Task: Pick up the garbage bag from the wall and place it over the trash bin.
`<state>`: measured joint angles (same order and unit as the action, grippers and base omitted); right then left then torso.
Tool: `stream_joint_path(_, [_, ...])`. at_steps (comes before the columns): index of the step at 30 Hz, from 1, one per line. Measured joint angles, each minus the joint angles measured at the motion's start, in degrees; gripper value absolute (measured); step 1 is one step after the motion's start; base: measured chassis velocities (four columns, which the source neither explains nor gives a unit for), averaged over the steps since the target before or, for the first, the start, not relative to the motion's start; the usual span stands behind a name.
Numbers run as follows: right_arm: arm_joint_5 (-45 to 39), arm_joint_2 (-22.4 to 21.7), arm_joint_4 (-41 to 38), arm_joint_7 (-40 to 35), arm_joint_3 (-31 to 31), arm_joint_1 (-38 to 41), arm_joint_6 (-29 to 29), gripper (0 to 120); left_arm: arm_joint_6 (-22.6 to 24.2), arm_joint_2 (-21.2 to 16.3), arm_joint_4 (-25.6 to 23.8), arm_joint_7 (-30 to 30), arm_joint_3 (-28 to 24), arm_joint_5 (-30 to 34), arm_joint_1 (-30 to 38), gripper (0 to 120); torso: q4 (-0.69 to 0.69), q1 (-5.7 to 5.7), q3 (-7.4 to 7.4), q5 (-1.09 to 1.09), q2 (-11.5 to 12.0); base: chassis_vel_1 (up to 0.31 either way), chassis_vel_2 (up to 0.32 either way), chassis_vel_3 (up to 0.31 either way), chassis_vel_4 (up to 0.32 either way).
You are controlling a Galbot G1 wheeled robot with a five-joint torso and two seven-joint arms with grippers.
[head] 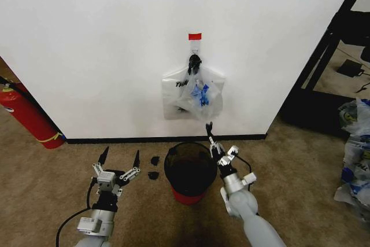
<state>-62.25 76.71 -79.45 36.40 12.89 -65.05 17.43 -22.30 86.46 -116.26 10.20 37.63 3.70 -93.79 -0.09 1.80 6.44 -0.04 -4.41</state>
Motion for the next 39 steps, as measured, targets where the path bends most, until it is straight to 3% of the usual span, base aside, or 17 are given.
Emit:
stream_joint_path(13, [3.8, -4.5, 1.5, 3.9, 0.4, -4.6, 1.6, 0, 0.2, -0.3, 0.5, 0.0, -0.2, 0.2, 0.7, 100, 0.0, 0.0, 0.0, 0.0, 0.0, 0.0, 0.0, 0.0, 0.0])
stream_joint_path(31, [6.1, -3.6, 3.1, 4.9, 1.0, -5.3, 3.1, 0, 0.0, -0.9, 0.7, 0.1, 0.1, 1.0, 0.7, 100, 0.01, 0.01, 0.0, 0.0, 0.0, 0.0, 0.0, 0.0, 0.0])
stream_joint_path(39, [7.0, -4.2, -2.6, 0.2, 0.6, -3.1, 5.1, 0, -0.1, -0.6, 0.7, 0.1, 0.1, 0.8, 0.5, 100, 0.01, 0.01, 0.0, -0.01, 0.0, 0.0, 0.0, 0.0, 0.0])
